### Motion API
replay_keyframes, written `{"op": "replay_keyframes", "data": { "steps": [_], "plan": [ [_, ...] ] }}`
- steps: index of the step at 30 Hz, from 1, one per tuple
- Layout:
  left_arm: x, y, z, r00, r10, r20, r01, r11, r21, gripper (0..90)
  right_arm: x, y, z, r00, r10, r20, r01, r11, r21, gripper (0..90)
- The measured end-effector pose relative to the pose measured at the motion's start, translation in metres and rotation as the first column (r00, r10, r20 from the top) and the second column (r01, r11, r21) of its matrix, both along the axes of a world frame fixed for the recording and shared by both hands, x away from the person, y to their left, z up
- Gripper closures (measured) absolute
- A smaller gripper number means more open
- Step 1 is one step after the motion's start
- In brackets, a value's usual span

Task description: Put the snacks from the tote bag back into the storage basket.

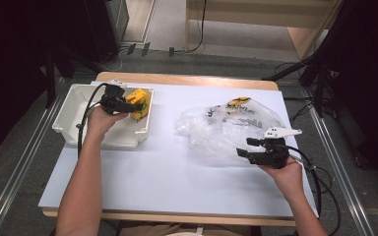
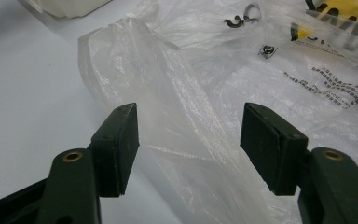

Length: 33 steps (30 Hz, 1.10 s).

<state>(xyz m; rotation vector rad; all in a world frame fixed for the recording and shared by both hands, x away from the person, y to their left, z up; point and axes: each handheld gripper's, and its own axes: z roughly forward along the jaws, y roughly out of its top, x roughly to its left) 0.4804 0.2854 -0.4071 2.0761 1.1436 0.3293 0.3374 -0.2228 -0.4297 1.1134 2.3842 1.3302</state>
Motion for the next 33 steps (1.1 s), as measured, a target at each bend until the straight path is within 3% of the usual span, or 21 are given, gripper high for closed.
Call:
{"op": "replay_keyframes", "data": {
  "steps": [5,13,15,24,33],
  "plan": [
    [-0.005,0.002,0.003,0.9999,0.008,0.012,-0.008,1.0,-0.002,40.5,0.0,0.0,0.0,1.0,0.003,-0.002,-0.003,1.0,-0.001,38.4],
    [-0.012,0.005,0.004,0.9995,0.03,-0.013,-0.03,0.9993,-0.021,40.9,0.0,0.0,0.0,1.0,0.004,-0.003,-0.004,1.0,-0.001,38.3],
    [-0.014,0.008,0.004,0.999,0.04,-0.021,-0.041,0.9982,-0.043,40.8,0.0,0.0,0.0,1.0,0.005,-0.003,-0.005,1.0,-0.002,38.4],
    [-0.023,0.012,0.003,0.9984,0.052,-0.024,-0.052,0.9986,-0.006,41.0,0.0,0.001,-0.001,1.0,0.004,-0.008,-0.004,1.0,-0.004,38.4],
    [-0.034,0.016,0.002,0.9986,0.046,-0.027,-0.047,0.9983,-0.033,45.8,0.0,0.001,-0.001,1.0,0.006,-0.007,-0.006,1.0,-0.013,38.5]
  ]
}}
